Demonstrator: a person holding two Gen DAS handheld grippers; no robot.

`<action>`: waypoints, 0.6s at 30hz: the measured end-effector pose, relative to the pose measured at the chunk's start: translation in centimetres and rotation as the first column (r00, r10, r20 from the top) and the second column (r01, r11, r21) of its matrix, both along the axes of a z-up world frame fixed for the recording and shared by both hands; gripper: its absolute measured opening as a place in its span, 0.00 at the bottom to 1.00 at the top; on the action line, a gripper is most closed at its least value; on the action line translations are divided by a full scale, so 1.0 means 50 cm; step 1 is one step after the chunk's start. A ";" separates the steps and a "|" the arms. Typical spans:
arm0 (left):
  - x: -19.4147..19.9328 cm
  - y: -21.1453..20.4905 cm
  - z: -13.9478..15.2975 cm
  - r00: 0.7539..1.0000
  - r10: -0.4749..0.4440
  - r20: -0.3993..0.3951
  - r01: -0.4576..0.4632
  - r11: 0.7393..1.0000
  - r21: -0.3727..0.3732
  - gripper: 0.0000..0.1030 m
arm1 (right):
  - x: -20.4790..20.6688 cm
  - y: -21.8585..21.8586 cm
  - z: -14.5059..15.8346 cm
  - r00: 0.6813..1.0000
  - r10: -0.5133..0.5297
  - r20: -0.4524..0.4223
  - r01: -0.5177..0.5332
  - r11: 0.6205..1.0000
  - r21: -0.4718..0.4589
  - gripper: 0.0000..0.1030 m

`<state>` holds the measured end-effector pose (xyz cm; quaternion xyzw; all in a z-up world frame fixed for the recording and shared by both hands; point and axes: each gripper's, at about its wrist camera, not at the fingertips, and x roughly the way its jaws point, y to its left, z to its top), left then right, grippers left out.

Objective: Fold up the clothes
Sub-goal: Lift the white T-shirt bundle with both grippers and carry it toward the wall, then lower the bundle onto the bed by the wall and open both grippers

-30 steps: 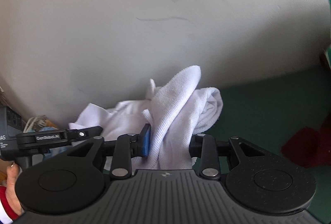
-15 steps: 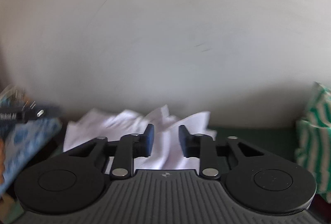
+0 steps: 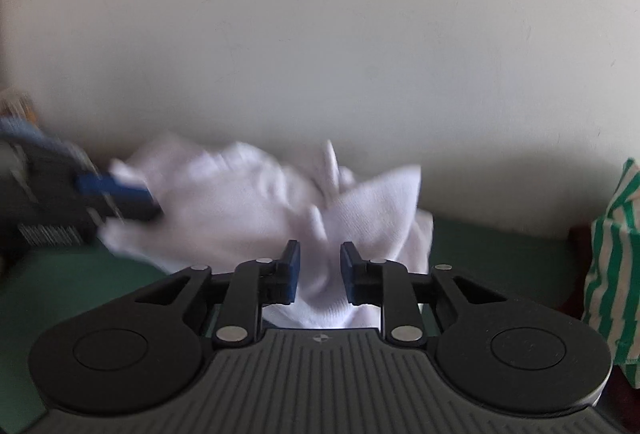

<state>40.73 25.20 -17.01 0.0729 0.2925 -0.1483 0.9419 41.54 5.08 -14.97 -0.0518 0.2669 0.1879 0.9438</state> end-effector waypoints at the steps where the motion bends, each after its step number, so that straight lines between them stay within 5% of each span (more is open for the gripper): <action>1: -0.009 -0.003 0.009 1.000 -0.006 0.029 0.006 1.000 0.003 0.29 | -0.010 -0.007 0.020 1.000 0.001 0.021 -0.002 0.999 0.041 0.22; 3: -0.020 -0.011 0.010 0.999 -0.021 0.038 0.021 1.000 0.014 0.51 | -0.006 -0.003 0.033 1.000 0.015 0.006 -0.016 0.998 0.059 0.22; 7: -0.003 -0.046 -0.019 0.999 -0.039 0.010 0.038 0.996 0.083 0.47 | 0.006 0.026 0.006 1.000 0.028 -0.009 -0.029 0.996 -0.080 0.21; 10: 0.003 -0.045 -0.036 0.998 -0.056 0.000 0.056 0.994 0.094 0.47 | 0.012 0.015 -0.016 0.998 0.043 -0.045 -0.046 0.996 -0.077 0.19; 16: -0.010 -0.018 -0.012 0.999 -0.054 -0.005 0.054 0.997 0.055 0.47 | 0.035 -0.045 -0.003 0.989 0.011 -0.145 0.001 0.997 0.084 0.19; 18: -0.035 -0.006 0.005 0.999 -0.048 0.008 0.048 0.999 0.019 0.48 | 0.022 -0.069 0.025 0.988 -0.017 -0.155 0.043 0.985 0.167 0.27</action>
